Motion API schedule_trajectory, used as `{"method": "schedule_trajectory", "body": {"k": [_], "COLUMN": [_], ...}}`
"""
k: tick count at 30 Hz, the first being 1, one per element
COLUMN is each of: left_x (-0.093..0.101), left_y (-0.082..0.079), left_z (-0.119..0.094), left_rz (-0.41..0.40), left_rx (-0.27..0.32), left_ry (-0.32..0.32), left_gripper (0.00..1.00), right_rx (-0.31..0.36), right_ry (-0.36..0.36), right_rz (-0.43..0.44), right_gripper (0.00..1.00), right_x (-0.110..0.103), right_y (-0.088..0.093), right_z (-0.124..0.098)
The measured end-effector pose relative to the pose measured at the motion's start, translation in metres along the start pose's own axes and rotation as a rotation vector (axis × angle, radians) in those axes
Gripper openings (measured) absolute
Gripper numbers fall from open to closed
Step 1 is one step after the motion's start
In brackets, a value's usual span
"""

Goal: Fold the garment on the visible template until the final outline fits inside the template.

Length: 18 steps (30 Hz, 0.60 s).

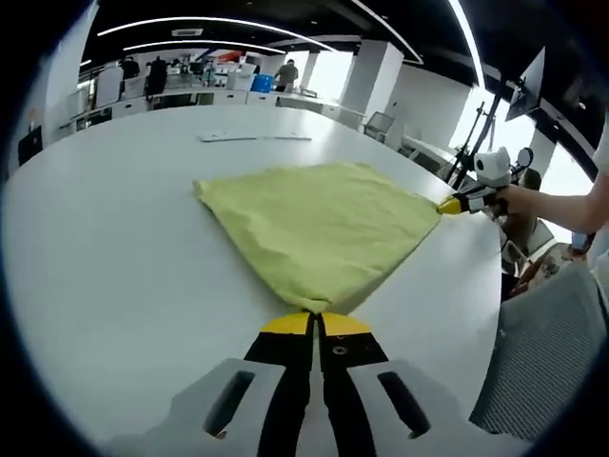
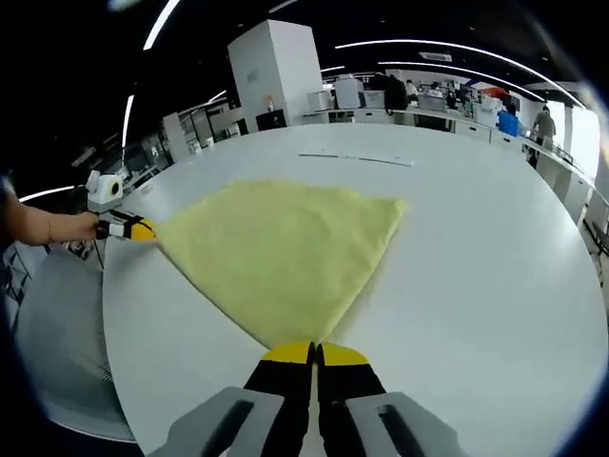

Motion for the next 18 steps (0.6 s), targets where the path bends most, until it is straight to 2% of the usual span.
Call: {"method": "schedule_trajectory", "body": {"k": [3, 7, 18], "left_x": [-0.003, -0.004, 0.01], "left_y": [0.003, 0.004, 0.008], "left_z": [-0.003, -0.004, -0.003], "left_rz": [0.034, 0.053, 0.064], "left_rx": [-0.024, -0.028, -0.047], "left_ry": [-0.004, -0.004, 0.027], "left_gripper": [0.0, 0.0, 0.0], "right_rx": [0.0, -0.005, -0.036], "right_ry": [0.008, -0.001, 0.005], "right_rz": [-0.002, 0.008, 0.007], "right_gripper": [0.0, 0.0, 0.0], "right_x": [0.003, 0.002, 0.001], "right_y": [-0.001, 0.001, 0.01], "right_z": [-0.004, -0.007, -0.017]}}
Point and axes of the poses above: the point that each gripper's makers call its tool centre point, and the gripper's own axes: z roughly forward along the fingers, x roughly to its right, y roughly out of its underside, the point moved 8 cm from there along -z, roughly backward along the fingers, and after that the axes turned 9 degrees about z, right-handed, at the moved point
